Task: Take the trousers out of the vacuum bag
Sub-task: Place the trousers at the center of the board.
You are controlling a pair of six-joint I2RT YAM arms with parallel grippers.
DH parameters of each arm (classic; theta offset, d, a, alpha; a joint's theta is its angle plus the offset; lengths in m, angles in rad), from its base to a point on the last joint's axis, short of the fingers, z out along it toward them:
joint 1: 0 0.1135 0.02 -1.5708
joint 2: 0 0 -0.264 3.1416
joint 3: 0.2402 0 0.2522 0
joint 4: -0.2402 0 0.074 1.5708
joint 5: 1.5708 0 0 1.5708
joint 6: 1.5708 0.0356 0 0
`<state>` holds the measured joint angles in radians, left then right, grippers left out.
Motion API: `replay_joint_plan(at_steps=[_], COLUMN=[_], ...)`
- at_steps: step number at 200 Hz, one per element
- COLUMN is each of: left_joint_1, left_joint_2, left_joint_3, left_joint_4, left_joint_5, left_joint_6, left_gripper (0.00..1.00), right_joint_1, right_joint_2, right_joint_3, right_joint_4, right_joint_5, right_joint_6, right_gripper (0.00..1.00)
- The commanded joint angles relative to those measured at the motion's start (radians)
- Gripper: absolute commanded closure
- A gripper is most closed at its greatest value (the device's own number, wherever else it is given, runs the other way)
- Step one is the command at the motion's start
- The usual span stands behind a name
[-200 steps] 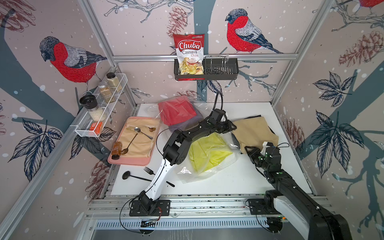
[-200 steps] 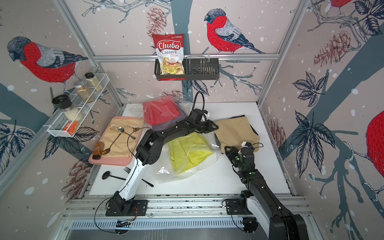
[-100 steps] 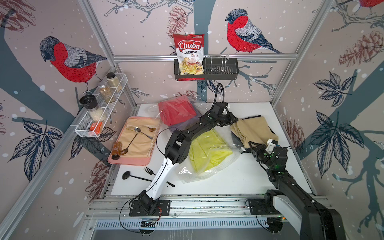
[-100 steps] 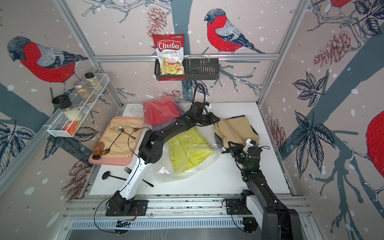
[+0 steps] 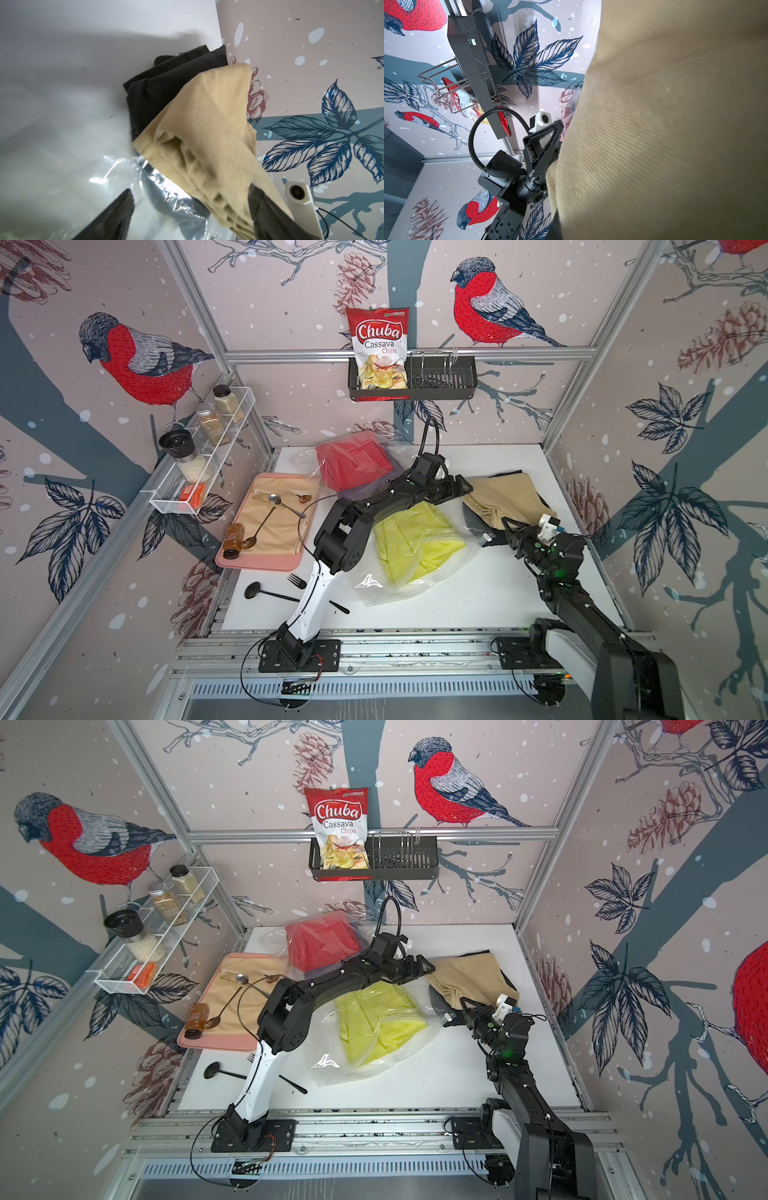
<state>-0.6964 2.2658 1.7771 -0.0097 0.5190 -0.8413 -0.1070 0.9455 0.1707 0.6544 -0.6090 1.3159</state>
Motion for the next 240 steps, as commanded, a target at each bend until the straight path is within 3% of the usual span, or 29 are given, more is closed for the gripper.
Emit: replay_joint_plan(at_steps=[1, 39, 171, 240], left_joint_1=[0.001, 0.002, 0.000, 0.001], left_joint_2=[-0.053, -0.032, 0.141, 0.213], left_joint_3=[-0.096, -0.176, -0.002, 0.084], left_joint_4=[0.140, 0.271, 0.246, 0.250], left_joint_5=[-0.035, -0.001, -0.004, -0.011], left_joint_6=[-0.033, -0.126, -0.183, -0.213], left_gripper=[0.47, 0.62, 0.63, 0.70], right_joint_1=[-0.005, -0.006, -0.008, -0.008], right_joint_2=[0.005, 0.009, 0.009, 0.010], right_joint_3=[0.012, 0.008, 0.007, 0.003], right_joint_4=[0.081, 0.089, 0.096, 0.099], right_joint_5=[-0.020, -0.023, -0.028, -0.036], right_joint_6=[0.013, 0.019, 0.026, 0.029], right_gripper=[0.88, 0.88, 0.89, 0.88])
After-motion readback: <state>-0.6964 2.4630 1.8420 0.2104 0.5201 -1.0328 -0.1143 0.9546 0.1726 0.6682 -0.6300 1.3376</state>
